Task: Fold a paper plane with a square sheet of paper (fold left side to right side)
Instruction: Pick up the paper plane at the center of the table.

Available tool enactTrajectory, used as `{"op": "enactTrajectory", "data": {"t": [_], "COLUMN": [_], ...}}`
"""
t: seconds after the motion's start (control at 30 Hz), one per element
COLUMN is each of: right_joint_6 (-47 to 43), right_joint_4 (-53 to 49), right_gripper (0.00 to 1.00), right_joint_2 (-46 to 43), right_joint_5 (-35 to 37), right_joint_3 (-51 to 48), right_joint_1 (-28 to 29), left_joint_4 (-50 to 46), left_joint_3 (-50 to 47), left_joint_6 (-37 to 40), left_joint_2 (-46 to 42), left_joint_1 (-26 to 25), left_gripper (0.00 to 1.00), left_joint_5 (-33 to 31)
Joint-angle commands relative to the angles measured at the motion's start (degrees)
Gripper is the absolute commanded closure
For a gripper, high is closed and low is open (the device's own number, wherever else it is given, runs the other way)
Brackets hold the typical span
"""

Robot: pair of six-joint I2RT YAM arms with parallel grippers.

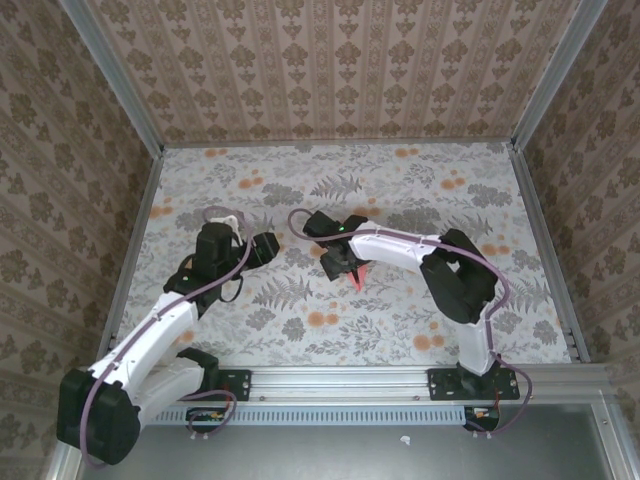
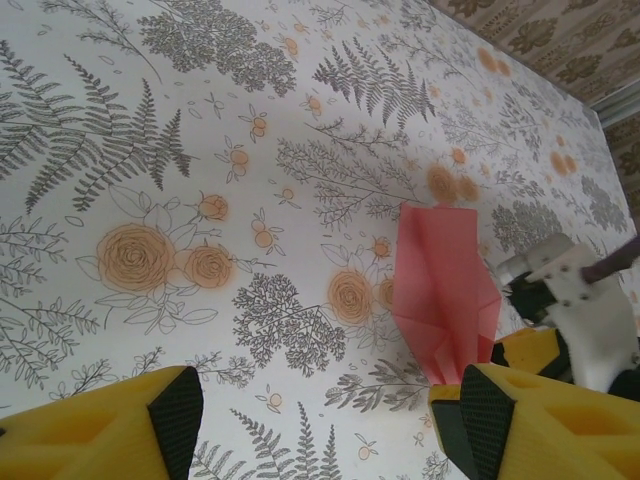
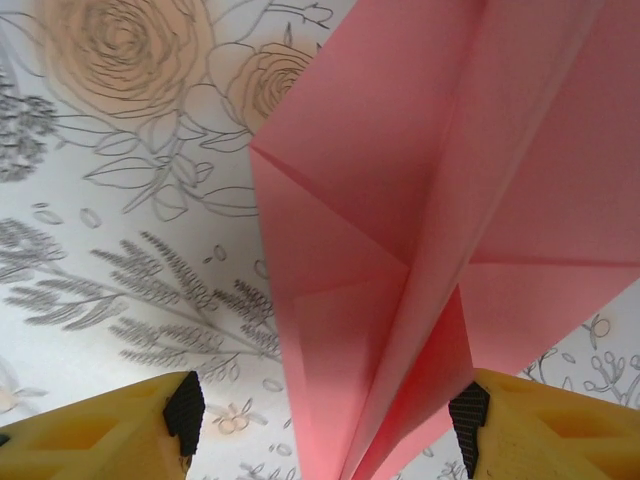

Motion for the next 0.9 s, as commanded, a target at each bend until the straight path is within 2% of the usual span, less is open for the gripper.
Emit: {"op": "enactTrajectory", "data": {"t": [0.0,0.17,0.43,0.7,0.87], "right_joint_6": [-2.54,-2.94,-2.74,-2.15,-1.35], "right_joint_4": [-4.56,-5.20,-4.81,-3.57,-1.73], "right_gripper": [0.32,0.36,0.53,0.65,0.82], "right_joint_2": [2.68,4.78,3.84,0.46,-0.55], "right_joint_5": [5.93,7.96,8.49,7.44,3.73], "right_joint_3": [3.08,3.82,3.52,0.87,-0.93], "right_joint_1": [0.45,0.56,0.49,-0.72,-2.25], "left_joint_4": [-1.20,-1.15,-1.42,-1.11,-1.02], "left_joint_3": [-0.60,-0.58,-0.18,0.21,0.65], "left_joint_6": [0.77,0.69,0.86,0.85,0.98], "left_joint_2": [-0.80,-0.69,-0.15,0.66,1.06], "left_joint_1": [0.63,0.89,0.98,0.99,0.98], "left_gripper": [0.28,0.27,0.27,0.27,0.27], "left_joint_5": [-0.91,-0.74,-0.48,-0.12,0.32]}}
